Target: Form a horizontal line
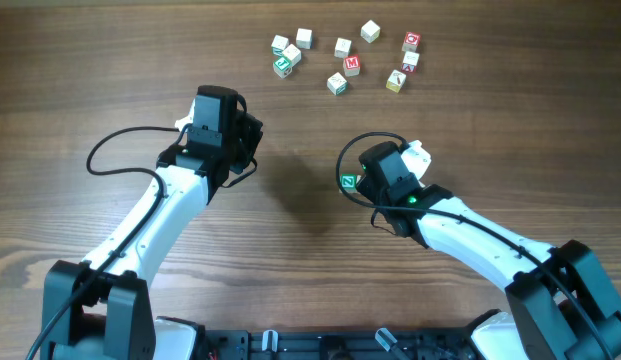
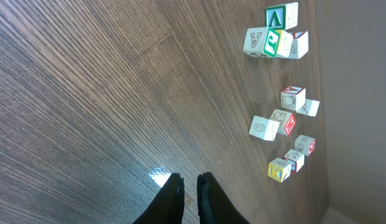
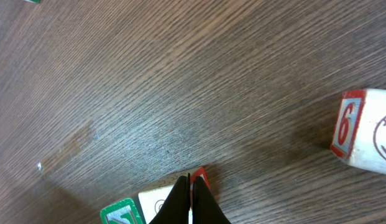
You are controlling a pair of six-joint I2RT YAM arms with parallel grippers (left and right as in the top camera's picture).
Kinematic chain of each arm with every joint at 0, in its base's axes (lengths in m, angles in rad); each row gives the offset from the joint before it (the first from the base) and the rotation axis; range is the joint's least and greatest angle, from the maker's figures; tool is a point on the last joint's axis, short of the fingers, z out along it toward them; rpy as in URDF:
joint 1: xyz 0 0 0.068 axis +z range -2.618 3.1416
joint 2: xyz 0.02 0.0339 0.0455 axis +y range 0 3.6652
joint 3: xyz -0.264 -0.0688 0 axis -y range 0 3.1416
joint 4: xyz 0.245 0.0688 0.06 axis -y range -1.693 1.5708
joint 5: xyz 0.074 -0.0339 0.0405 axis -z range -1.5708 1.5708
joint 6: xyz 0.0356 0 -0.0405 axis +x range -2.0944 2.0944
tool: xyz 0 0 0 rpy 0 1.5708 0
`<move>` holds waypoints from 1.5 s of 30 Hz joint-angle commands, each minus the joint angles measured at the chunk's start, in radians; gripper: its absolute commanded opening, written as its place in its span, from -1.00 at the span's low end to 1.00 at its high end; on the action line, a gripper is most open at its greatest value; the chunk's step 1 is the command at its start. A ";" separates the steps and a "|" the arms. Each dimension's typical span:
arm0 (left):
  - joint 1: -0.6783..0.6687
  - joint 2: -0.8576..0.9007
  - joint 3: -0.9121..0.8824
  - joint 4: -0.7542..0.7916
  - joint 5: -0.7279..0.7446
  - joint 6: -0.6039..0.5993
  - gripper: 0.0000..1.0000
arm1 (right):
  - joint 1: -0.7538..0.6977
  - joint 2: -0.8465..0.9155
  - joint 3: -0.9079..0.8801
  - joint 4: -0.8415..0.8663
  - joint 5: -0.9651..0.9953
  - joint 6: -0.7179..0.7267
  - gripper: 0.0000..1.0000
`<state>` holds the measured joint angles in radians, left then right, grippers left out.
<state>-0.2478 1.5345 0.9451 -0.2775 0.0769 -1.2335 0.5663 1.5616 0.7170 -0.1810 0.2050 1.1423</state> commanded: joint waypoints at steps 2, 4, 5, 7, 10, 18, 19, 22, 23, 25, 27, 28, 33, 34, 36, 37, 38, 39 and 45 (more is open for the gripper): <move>-0.004 -0.016 -0.003 -0.002 0.008 -0.009 -0.75 | 0.002 0.017 0.010 0.003 0.028 -0.016 -0.91; -0.004 -0.016 -0.003 -0.002 0.008 -0.009 -0.75 | -0.001 0.012 0.010 -0.001 0.054 -0.014 -0.92; -0.004 -0.016 -0.003 -0.002 0.008 -0.009 -0.75 | -0.011 0.010 0.010 -0.006 0.055 -0.013 -0.91; -0.004 -0.016 -0.003 -0.002 0.008 -0.009 -0.75 | -0.026 0.010 0.010 -0.008 0.054 -0.013 -0.91; -0.004 -0.016 -0.003 -0.002 0.008 -0.009 -0.75 | -0.037 0.011 0.010 -0.046 0.040 0.043 -0.91; -0.004 -0.016 -0.003 -0.002 0.008 -0.009 -0.75 | -0.037 0.018 0.010 -0.037 -0.039 0.032 -0.91; -0.004 -0.016 -0.003 -0.002 0.008 -0.009 -0.75 | -0.037 0.021 0.010 -0.037 -0.039 0.036 -0.91; -0.004 -0.016 -0.003 -0.002 0.008 -0.009 -0.74 | -0.037 0.031 0.010 -0.033 -0.039 0.039 -0.91; -0.004 -0.016 -0.003 -0.003 0.008 -0.009 -0.74 | -0.037 0.036 0.010 -0.029 -0.042 0.039 -0.91; -0.004 -0.016 -0.003 -0.005 0.008 -0.009 -0.75 | -0.037 0.037 0.010 -0.029 -0.042 0.039 -0.91; -0.004 -0.016 -0.003 -0.005 0.008 -0.009 -0.74 | -0.037 0.037 0.010 -0.028 -0.042 0.039 -0.91; -0.004 -0.016 -0.003 -0.005 0.008 -0.009 -0.74 | -0.037 0.037 0.010 -0.028 -0.042 0.039 -0.91; -0.004 -0.016 -0.003 -0.005 0.008 -0.009 -0.74 | -0.037 0.052 0.010 -0.002 -0.047 0.030 -0.91; -0.004 -0.016 -0.003 -0.005 0.008 -0.009 -0.74 | -0.037 0.052 0.010 -0.002 -0.046 0.030 -0.91; -0.004 -0.016 -0.003 -0.005 0.008 -0.009 -0.74 | -0.037 0.052 0.010 0.005 -0.046 0.019 -0.91; -0.004 -0.016 -0.003 -0.005 0.008 -0.009 -0.74 | -0.037 0.052 0.010 0.011 -0.050 0.008 -0.91; -0.004 -0.016 -0.003 -0.005 0.008 -0.009 -0.74 | -0.037 0.052 0.010 0.013 -0.049 0.005 -0.91; -0.004 -0.016 -0.003 -0.005 0.008 -0.009 -0.73 | -0.037 0.052 0.010 0.013 -0.050 0.005 -0.91; -0.004 -0.016 -0.003 -0.005 0.008 -0.009 -0.74 | -0.036 0.052 0.010 0.031 -0.057 -0.018 -0.91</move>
<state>-0.2478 1.5345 0.9451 -0.2840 0.0769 -1.2335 0.5312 1.6009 0.7174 -0.1539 0.1604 1.1458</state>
